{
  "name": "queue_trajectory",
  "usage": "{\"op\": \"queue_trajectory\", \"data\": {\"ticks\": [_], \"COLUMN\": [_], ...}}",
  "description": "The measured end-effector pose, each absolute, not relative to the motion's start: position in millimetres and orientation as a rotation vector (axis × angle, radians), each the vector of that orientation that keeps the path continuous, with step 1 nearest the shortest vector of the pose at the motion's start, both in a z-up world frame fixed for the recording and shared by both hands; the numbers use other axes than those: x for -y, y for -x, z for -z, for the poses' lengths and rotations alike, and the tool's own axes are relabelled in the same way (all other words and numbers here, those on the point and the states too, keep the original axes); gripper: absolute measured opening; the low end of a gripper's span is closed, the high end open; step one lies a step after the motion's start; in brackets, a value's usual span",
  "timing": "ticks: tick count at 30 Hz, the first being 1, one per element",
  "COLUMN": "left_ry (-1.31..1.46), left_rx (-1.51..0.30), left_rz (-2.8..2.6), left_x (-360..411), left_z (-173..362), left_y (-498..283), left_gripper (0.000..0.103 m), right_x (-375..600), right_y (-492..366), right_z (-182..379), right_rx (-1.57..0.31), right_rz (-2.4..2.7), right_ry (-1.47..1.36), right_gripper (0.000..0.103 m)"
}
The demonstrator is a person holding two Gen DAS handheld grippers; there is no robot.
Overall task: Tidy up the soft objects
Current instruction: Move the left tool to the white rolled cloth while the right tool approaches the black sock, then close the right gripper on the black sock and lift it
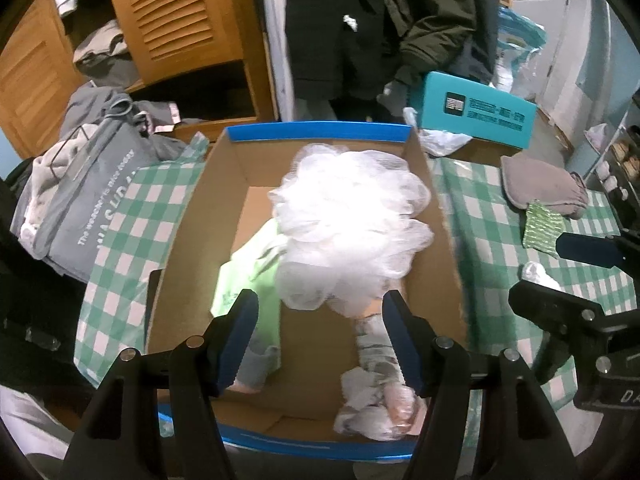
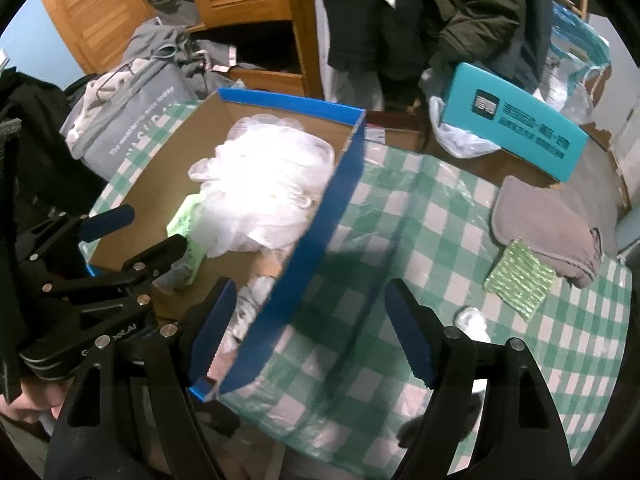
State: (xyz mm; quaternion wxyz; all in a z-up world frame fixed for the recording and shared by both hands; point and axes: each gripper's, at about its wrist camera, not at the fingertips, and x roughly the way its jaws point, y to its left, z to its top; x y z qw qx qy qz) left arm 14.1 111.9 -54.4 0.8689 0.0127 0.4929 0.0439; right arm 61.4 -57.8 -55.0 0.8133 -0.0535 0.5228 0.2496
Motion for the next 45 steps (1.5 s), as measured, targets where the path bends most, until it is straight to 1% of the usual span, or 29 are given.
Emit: {"op": "queue_trajectory", "data": {"ticks": [14,27,31,40,45], "left_ry": [-0.078,-0.130,-0.130,-0.190,-0.235], "left_rx": [-1.036,-1.056,-1.070,-1.102,-1.138], "left_rz": [0.003,0.095,0.115,0.165,0.180], "left_x": [-63.8,-9.9,4.7,40.4,56.9], "left_z": [55.3,61.9,69.7,85.5,103.2], "left_y": [-14.7,-18.1,-20.1,-12.5,-8.0], "left_gripper": [0.066,0.066,0.066,0.066,0.066], "right_x": [104.6,168.1,188.0,223.1,232.8], "right_y": [-55.9,-52.5,-46.4,-35.6,-32.8], "right_z": [57.1,68.9,78.1,107.0,128.8], "right_rx": [-1.126,-1.156,-1.177,-1.243,-1.292], "right_rz": [-0.457,-0.344,-0.310,-0.254,-0.223], "right_ry": [0.087,0.038,0.027,-0.021,-0.044], "right_gripper": [0.078,0.079,0.081,0.081,0.081]}}
